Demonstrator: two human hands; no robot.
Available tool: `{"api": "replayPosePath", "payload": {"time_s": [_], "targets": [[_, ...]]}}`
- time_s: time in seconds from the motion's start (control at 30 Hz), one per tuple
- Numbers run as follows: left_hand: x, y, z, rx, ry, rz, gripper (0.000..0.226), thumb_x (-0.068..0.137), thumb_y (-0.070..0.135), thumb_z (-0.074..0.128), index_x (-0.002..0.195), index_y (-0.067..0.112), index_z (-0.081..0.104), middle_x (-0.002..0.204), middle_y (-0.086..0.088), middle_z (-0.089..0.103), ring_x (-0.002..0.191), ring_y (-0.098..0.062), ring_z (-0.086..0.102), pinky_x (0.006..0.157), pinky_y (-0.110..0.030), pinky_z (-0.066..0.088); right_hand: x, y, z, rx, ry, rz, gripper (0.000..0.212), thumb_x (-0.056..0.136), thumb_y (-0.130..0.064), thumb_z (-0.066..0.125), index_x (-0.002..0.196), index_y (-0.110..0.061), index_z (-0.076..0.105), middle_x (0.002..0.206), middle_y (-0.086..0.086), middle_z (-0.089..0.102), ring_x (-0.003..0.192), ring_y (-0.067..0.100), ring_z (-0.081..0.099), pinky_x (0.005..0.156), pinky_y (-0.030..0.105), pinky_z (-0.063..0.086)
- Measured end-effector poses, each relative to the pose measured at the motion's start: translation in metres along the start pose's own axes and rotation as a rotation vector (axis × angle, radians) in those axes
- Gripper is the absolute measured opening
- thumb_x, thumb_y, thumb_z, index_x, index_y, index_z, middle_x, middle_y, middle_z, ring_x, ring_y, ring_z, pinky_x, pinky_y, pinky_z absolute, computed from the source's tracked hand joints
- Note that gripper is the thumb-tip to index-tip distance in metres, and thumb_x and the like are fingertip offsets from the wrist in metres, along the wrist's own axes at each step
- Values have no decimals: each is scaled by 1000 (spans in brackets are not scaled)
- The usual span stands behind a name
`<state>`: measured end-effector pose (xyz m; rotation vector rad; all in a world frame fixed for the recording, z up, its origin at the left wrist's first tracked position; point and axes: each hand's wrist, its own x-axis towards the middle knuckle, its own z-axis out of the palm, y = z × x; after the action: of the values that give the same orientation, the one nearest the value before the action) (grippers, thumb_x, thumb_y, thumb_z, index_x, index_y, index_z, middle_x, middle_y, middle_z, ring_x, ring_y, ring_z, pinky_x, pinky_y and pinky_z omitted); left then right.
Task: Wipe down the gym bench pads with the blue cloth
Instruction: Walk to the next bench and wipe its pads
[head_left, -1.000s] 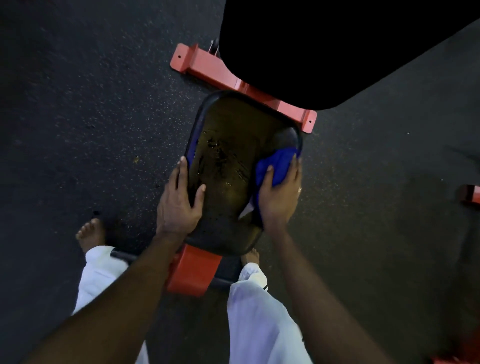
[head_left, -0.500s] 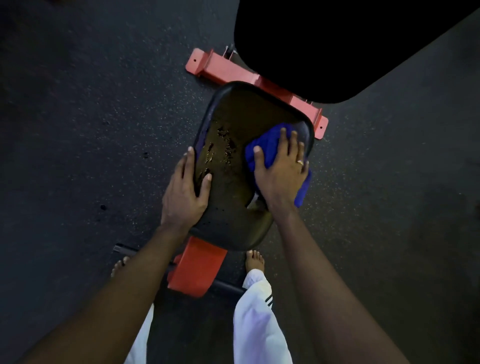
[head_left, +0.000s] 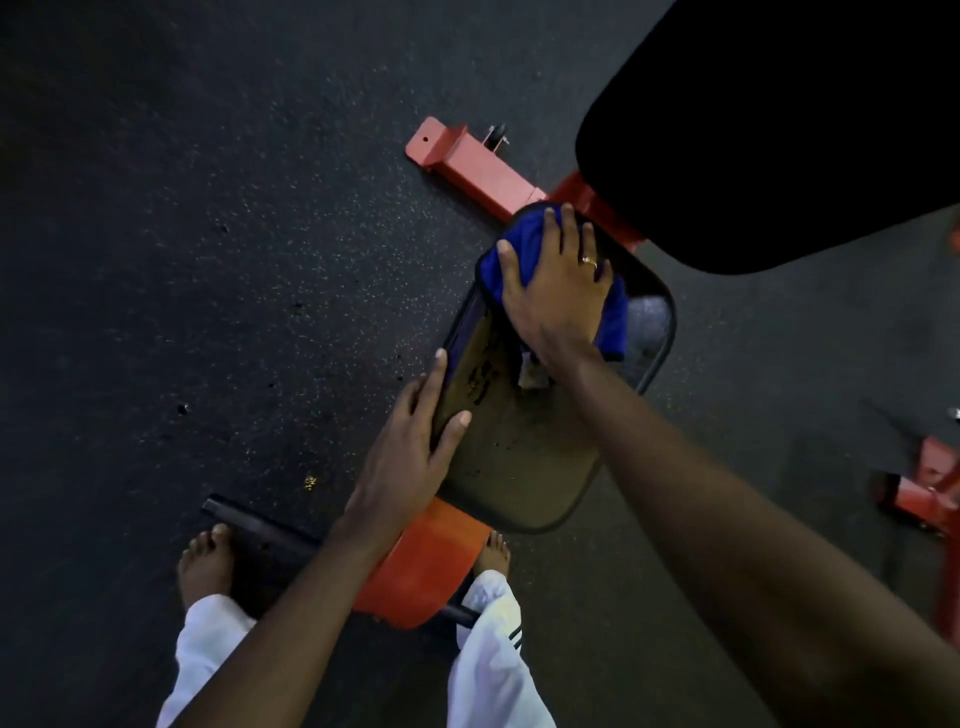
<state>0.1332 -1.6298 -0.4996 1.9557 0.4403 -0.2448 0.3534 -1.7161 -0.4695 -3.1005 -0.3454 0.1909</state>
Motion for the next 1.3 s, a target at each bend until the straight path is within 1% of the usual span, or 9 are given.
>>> {"api": "replayPosePath", "payload": {"time_s": [0.2, 0.3, 0.4, 0.47, 0.57, 0.73, 0.93, 1.13, 1.3], "targets": [[-9, -22, -12, -71, -73, 1, 62, 105, 57, 35, 155, 60, -1, 162, 0, 24, 133, -9, 39, 99, -33, 44, 26, -9, 0, -49, -9, -45, 63, 99, -59, 37, 150, -22, 40, 161, -1, 34, 150, 28, 28, 117, 60, 27], [-14, -39, -19, -224, 79, -116, 40, 108, 48, 34, 148, 48, 43, 152, 1, 41, 134, -10, 44, 109, -42, 46, 18, -29, 3, -22, 40, 44, 60, 97, -55, 42, 148, -24, 43, 161, -2, 36, 150, 27, 28, 118, 61, 25], [-19, -51, -32, -257, 208, -285, 48, 106, 45, 35, 138, 20, 61, 138, -2, 53, 124, -17, 54, 100, -34, 46, -28, -24, 3, -90, -61, -216, 58, 98, -53, 41, 149, -26, 45, 163, -3, 33, 153, 27, 23, 121, 60, 21], [-19, -51, -42, -225, 183, -291, 54, 104, 48, 34, 139, 16, 61, 137, -3, 54, 120, -14, 54, 92, -22, 41, -69, -16, 2, -138, -154, -447, 56, 100, -55, 38, 148, -27, 46, 163, -6, 33, 154, 25, 20, 121, 58, 20], [2, -41, -50, -204, 119, -246, 52, 105, 49, 36, 140, 19, 60, 136, 0, 55, 118, -9, 52, 88, -17, 38, -82, 3, -2, -130, -244, -555, 57, 103, -57, 35, 152, -28, 40, 166, -9, 26, 156, 22, 16, 123, 56, 19], [69, -8, -56, -147, 5, -147, 48, 108, 50, 33, 149, 29, 50, 143, -3, 52, 126, -14, 51, 100, -37, 44, -94, 0, 2, -32, -96, -143, 56, 104, -55, 36, 155, -31, 37, 167, -11, 25, 155, 20, 18, 124, 52, 18], [137, 40, -59, -72, -258, 2, 55, 107, 54, 34, 160, 43, 24, 161, 0, 40, 144, -20, 42, 111, -37, 33, -170, 7, 7, -38, -159, -464, 57, 101, -53, 46, 154, -31, 40, 164, -9, 32, 154, 21, 25, 121, 53, 24], [144, 29, -63, 57, -369, -15, 64, 101, 61, 44, 157, 56, 13, 157, 0, 46, 139, -27, 49, 113, -56, 39, -168, -8, 12, 30, -76, -169, 57, 102, -54, 45, 153, -30, 41, 164, -11, 32, 154, 18, 23, 123, 50, 20], [135, 30, -64, 0, -382, -7, 62, 105, 54, 43, 160, 49, 14, 154, -1, 48, 138, -21, 48, 112, -50, 40, -211, -4, 17, -88, -195, -540, 66, 96, -46, 57, 157, -31, 34, 167, -10, 24, 155, 23, 20, 121, 55, 20]]}}
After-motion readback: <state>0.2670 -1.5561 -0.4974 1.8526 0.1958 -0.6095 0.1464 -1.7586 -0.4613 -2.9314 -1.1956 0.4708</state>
